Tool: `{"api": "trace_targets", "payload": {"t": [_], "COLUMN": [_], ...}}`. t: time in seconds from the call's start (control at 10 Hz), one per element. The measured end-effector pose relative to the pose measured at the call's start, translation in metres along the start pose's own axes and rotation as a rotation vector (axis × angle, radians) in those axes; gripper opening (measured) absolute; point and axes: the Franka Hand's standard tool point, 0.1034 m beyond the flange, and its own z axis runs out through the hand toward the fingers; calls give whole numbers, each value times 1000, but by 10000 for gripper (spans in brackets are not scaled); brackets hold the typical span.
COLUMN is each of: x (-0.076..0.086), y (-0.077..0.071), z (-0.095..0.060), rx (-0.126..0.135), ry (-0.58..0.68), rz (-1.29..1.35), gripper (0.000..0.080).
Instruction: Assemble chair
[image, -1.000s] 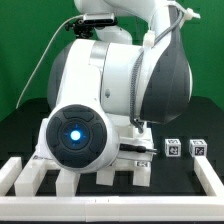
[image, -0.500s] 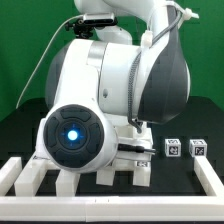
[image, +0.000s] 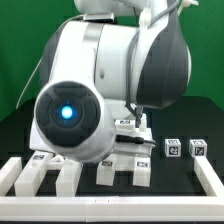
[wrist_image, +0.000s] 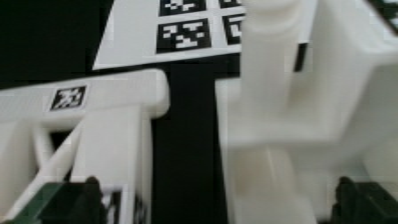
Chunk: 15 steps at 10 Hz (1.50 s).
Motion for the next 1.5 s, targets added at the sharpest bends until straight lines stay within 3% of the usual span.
{"api": "trace_targets", "payload": {"t": [0.3, 0.5, 0.6, 0.8, 0.9, 1.0, 1.3, 1.5], "x": [15, -1, 2, 2, 1, -4, -1, 0], "y": [3, 25, 43, 70, 75, 73, 73, 80], "z": [-71, -83, -91, -77, -58, -48, -51, -34], "rx": [5, 25, 17, 21, 35, 43, 40, 39], "ry": [365, 518, 637, 809, 883, 846, 852, 895], "rz": [-69, -112, -130, -140, -104, -107, -108, -147], "gripper": [649, 649, 649, 649, 649, 649, 649, 649]}}
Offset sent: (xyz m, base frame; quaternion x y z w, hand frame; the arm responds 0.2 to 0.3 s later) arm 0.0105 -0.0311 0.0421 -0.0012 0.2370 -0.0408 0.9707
